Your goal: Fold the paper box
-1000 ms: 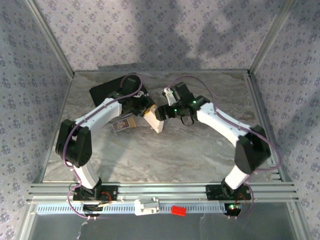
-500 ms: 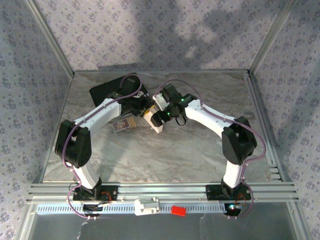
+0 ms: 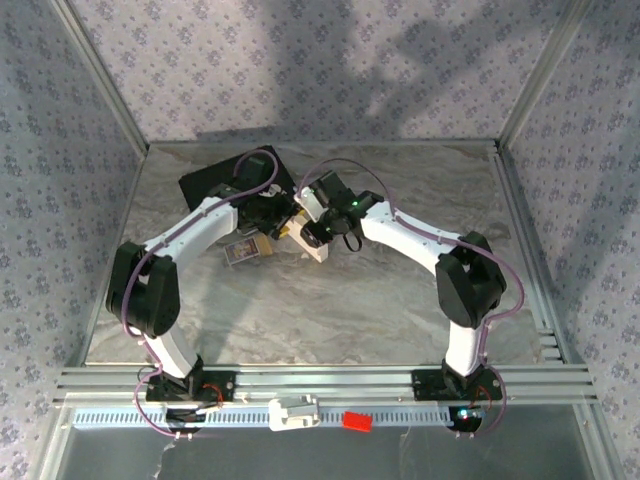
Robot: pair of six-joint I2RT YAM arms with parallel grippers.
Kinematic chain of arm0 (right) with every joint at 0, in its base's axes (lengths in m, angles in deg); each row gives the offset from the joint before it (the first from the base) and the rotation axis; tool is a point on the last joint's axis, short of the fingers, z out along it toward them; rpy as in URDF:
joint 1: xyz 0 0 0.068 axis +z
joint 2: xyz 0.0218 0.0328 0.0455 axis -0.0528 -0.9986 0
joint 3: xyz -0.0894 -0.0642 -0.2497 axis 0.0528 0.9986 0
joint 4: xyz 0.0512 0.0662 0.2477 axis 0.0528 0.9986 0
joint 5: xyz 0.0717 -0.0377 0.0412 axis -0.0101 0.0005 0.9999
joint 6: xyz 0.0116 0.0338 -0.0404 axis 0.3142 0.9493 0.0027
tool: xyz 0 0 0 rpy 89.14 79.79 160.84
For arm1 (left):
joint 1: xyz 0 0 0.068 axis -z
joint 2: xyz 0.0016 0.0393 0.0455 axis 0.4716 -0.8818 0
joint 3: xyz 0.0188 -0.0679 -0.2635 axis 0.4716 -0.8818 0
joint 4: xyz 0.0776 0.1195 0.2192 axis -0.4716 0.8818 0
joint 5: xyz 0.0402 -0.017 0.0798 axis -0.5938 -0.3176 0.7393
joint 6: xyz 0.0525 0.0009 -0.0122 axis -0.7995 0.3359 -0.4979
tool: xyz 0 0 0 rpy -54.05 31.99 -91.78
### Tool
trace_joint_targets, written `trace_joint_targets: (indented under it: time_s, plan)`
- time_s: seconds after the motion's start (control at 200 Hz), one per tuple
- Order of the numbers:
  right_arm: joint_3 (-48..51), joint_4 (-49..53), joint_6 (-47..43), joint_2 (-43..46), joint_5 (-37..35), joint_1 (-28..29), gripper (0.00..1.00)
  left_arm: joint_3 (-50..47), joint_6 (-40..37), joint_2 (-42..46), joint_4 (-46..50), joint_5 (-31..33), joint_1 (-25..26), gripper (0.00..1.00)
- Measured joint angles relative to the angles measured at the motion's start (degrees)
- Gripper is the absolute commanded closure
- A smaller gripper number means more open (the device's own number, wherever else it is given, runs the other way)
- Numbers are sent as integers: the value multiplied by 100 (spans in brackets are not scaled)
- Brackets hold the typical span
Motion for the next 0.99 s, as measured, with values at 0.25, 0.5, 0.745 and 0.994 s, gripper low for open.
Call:
trace_joint_targets:
  time_s: [0.25, 0.5, 0.745, 0.994]
  plan:
    - [0, -221, -63, 20, -299, 76, 64, -9, -98, 109, 264, 4, -168, 0]
    - [356, -573, -450, 382, -247, 98, 66, 492, -2, 188, 1106, 310, -295, 0]
    - [1294, -400, -1014, 1021, -7, 238, 66, 929, 789, 579, 1703, 1106, -350, 0]
    - [2076, -367, -1246, 1768, 61, 260, 66, 1270, 1714, 568, 2730, 1283, -192, 0]
